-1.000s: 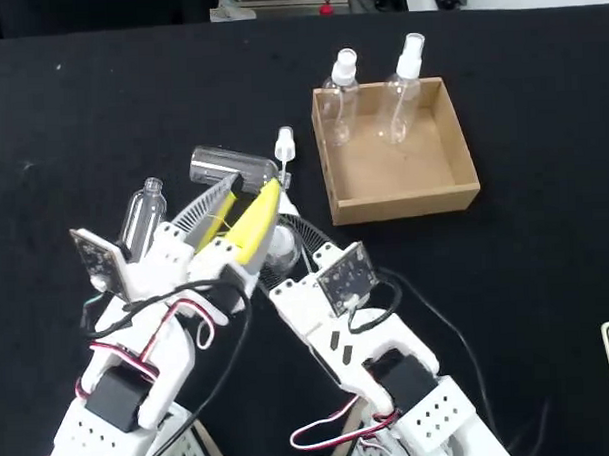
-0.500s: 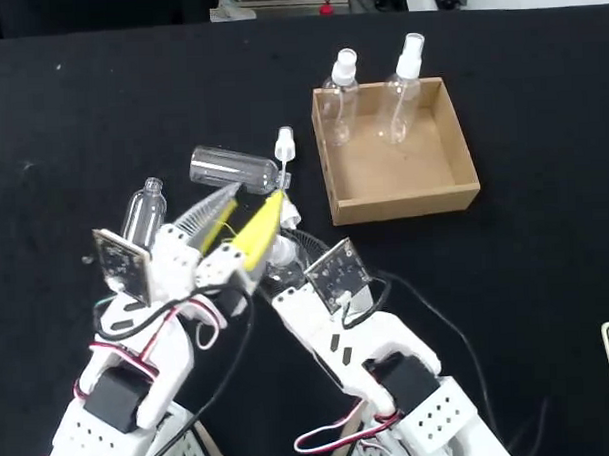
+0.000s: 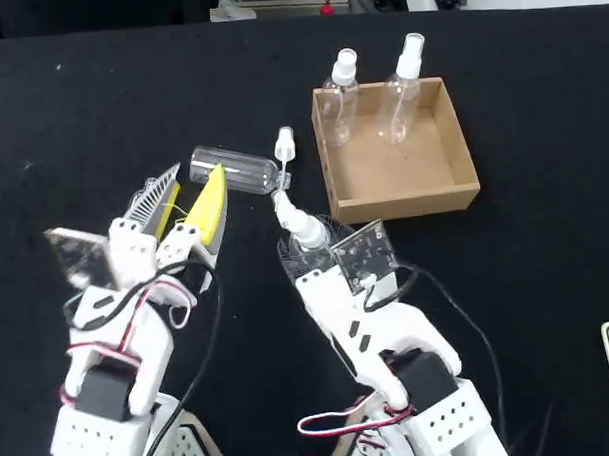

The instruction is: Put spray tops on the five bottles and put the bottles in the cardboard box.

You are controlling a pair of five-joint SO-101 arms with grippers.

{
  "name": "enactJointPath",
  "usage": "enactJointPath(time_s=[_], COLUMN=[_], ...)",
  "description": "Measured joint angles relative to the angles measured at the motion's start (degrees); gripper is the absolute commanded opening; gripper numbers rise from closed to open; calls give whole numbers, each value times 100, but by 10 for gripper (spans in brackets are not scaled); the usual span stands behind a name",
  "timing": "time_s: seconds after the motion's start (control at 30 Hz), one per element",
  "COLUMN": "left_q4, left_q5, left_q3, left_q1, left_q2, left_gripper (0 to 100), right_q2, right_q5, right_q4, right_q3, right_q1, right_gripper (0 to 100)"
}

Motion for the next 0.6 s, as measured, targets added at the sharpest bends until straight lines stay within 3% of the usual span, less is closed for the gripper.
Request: enactJointPath(time_s=[0.23,0.4,0.6], left_q4=[-97,-782,-1108], left_q5=[0,0,0], left_q3=[844,1653,1714], left_q1=[-448,-369,-141], left_q2=[-9,18,-9], left_gripper=[166,166,166], right_q2=[0,0,220], right_q5=[-9,-9,-9], right_q4=[18,18,18], right_q3=[-607,-1398,-2365], right_q1=[1029,1943,2365], right_gripper=[74,74,74])
